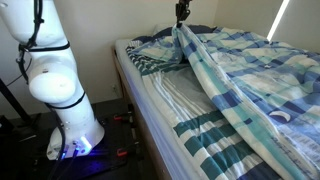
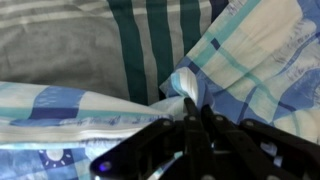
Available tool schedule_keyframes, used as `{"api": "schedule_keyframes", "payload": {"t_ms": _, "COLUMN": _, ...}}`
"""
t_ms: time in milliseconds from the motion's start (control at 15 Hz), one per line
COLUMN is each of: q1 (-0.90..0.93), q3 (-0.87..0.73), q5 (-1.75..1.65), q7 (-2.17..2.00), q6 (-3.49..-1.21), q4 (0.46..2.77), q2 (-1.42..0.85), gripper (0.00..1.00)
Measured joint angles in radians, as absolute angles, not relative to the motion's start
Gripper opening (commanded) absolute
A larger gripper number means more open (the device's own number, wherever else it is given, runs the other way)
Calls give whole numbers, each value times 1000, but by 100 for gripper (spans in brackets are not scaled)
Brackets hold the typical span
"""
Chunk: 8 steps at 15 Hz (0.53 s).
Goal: Straighten the blue and white blanket on the bed.
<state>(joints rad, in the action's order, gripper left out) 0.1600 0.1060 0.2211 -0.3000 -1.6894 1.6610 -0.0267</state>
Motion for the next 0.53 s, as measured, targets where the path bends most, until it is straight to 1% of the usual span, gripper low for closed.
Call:
{"api": "schedule_keyframes", "payload": {"t_ms": 133, "q1": 163, "q3": 119, "q5": 221, "q7": -318, "q6": -1691, "q4": 1755, "q2": 46, "gripper": 2}}
{"api": "schedule_keyframes", "payload": {"t_ms": 200, "q1": 163, "q3": 123, "q5": 221, "q7": -320, "q6": -1699, "q4": 1797, "q2": 78, "gripper": 7}}
{"api": "schedule_keyframes", "payload": {"t_ms": 467, "q1": 160, "q3": 125, "q5": 220, "q7": -319, "q6": -1702, "q4": 1813, "q2": 86, "gripper": 7}}
{"api": "schedule_keyframes", "payload": {"t_ms": 533, "q1": 159, "q3": 125, "q5": 220, "q7": -319, "q6": -1702, "q4": 1812, "q2": 82, "gripper": 2}}
